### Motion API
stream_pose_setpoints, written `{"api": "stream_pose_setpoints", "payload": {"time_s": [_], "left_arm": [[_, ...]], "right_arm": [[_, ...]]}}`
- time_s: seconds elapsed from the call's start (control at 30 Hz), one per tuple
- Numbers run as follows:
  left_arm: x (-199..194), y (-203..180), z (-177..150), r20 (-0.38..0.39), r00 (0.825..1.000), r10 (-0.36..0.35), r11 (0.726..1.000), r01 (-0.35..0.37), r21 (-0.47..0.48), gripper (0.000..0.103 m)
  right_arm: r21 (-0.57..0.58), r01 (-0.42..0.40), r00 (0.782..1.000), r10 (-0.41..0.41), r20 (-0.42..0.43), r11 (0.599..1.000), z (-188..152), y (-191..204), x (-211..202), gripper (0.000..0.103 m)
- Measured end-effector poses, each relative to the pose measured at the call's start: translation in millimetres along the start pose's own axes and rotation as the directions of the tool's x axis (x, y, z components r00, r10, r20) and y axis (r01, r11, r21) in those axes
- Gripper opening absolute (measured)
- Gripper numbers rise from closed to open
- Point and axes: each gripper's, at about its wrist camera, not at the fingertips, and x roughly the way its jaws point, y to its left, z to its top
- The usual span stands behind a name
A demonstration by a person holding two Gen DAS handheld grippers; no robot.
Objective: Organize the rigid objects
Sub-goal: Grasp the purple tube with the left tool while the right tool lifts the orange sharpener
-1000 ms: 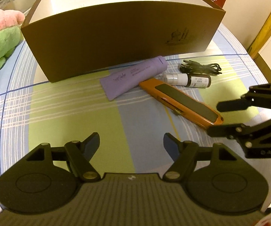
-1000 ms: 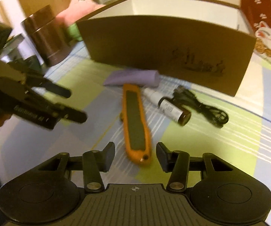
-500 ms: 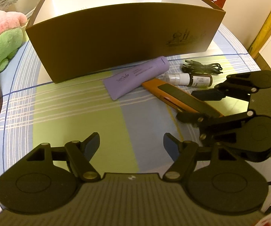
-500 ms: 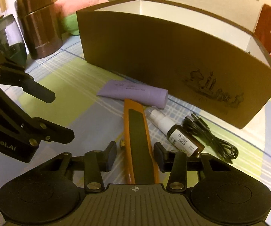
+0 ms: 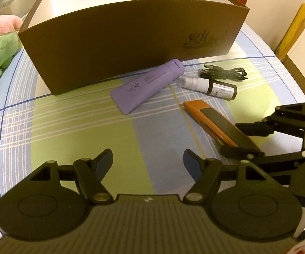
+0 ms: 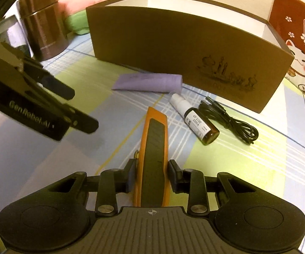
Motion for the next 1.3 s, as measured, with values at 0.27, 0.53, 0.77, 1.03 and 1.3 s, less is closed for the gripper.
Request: {"api": "stream_pose_setpoints", "payload": {"time_s": [0.27, 0.53, 0.77, 1.03, 1.3], "left_arm": [[1, -4, 2, 0.013, 1.000, -0.009, 0.999, 0.009, 0.032, 0.071], [4, -6, 3, 0.027, 1.000, -0.009, 0.998, 0.007, 0.069, 0.071], [8, -5, 10, 0.075, 0.997, -0.014, 0.992, 0.004, 0.129, 0.070], [27, -2, 37, 0.152, 0.987, -0.047, 0.972, 0.010, 0.236, 0.068], [54, -6, 61, 0.158, 0.985, -0.066, 0.942, 0.010, 0.334, 0.065]], "right_arm": [[0.033, 0.010, 1.000, -0.011, 0.013, 0.999, 4, 2, 4, 0.037], [-0.002, 0.029, 0.999, -0.029, 0.031, 1.000, 1, 6, 0, 0.031], [0.070, 0.064, 0.995, -0.069, 0.074, 0.995, -7, -3, -19, 0.031], [0.204, 0.135, 0.984, -0.156, 0.091, 0.970, -6, -32, -38, 0.031], [0.342, 0.195, 0.973, -0.224, 0.048, 0.919, -16, -57, -49, 0.031]]}}
